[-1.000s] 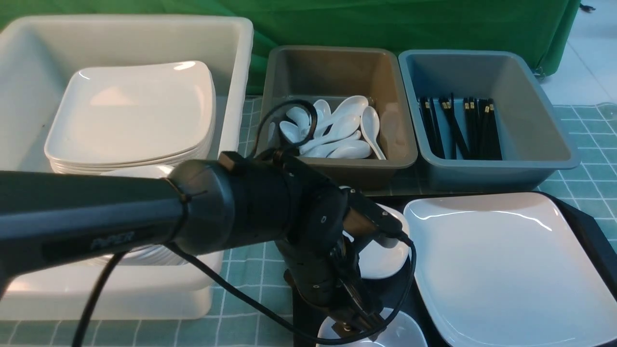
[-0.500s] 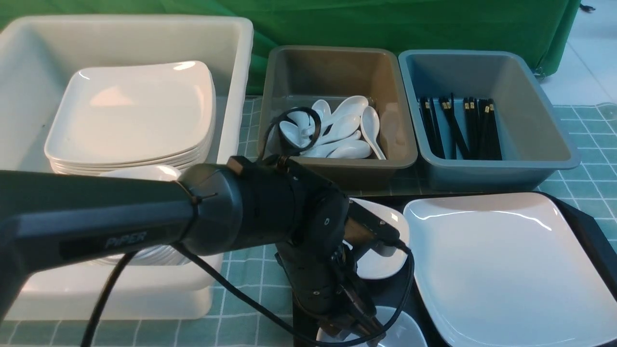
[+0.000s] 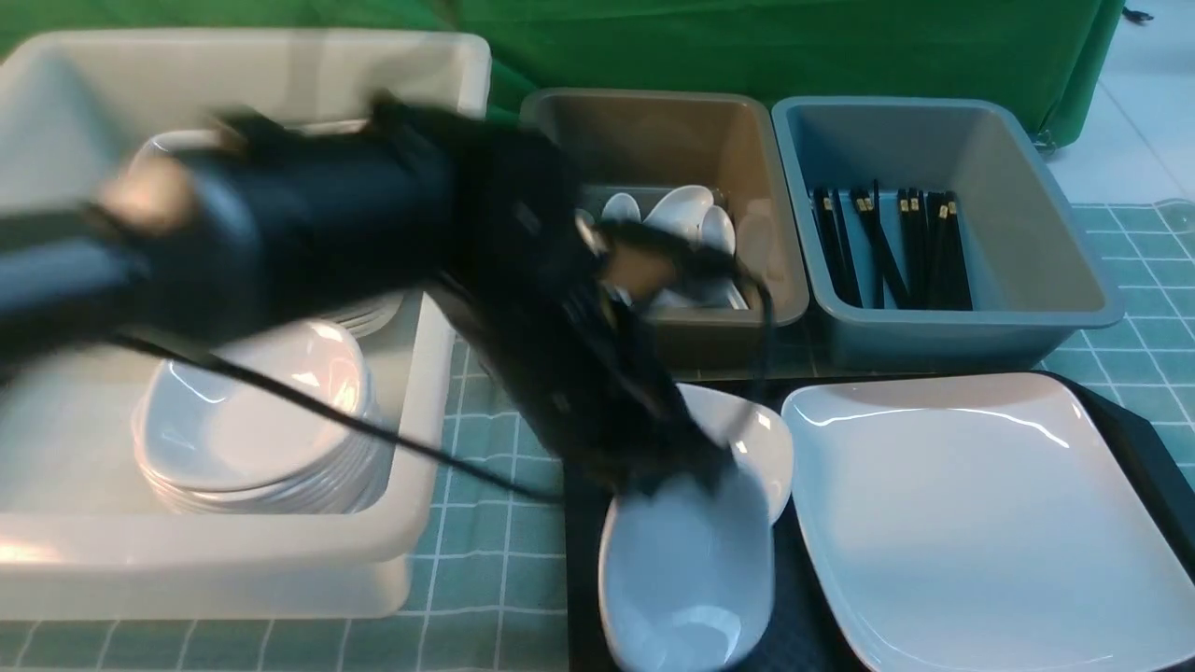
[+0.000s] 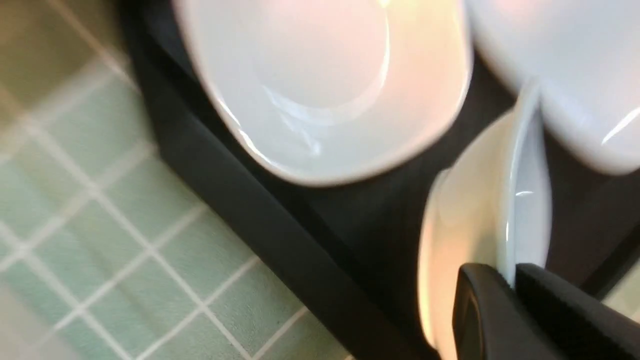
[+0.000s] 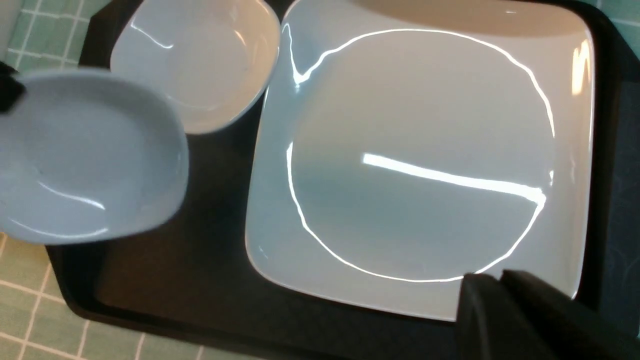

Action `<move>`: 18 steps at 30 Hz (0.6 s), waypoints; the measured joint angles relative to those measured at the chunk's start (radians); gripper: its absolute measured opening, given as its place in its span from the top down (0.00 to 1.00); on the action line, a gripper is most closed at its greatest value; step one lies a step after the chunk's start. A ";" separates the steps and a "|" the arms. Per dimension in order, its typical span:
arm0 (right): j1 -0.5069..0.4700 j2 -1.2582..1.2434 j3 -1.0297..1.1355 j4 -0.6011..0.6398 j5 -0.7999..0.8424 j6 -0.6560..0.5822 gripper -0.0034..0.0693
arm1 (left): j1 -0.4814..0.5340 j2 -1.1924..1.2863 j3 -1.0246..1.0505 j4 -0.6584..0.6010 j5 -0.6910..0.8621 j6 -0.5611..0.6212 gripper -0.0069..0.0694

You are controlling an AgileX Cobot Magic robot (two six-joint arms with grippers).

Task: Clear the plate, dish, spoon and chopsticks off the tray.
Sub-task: Use the left arm to grab a small plate from the dinner plate, then use the left arm to put the small plate into the large storage box on the left

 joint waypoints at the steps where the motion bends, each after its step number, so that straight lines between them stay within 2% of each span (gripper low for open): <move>1: 0.000 0.000 0.000 0.000 -0.001 0.000 0.86 | 0.034 -0.027 -0.006 -0.023 0.008 0.002 0.88; 3: 0.000 0.000 0.000 0.000 -0.004 0.000 0.86 | 0.094 -0.088 -0.008 -0.054 0.027 0.007 0.88; 11: 0.000 0.000 0.000 0.000 -0.032 0.000 0.86 | 0.491 -0.316 -0.006 -0.071 0.151 0.019 0.88; 14: 0.000 0.000 0.000 0.001 -0.035 0.000 0.86 | 0.608 -0.364 0.014 -0.072 0.160 0.030 0.88; 15: 0.000 0.000 0.000 0.001 -0.035 0.000 0.86 | 0.691 -0.393 0.044 -0.082 0.152 0.031 0.88; 18: 0.000 0.000 0.000 0.003 -0.035 0.000 0.86 | 0.792 -0.406 0.120 -0.124 0.110 0.034 0.88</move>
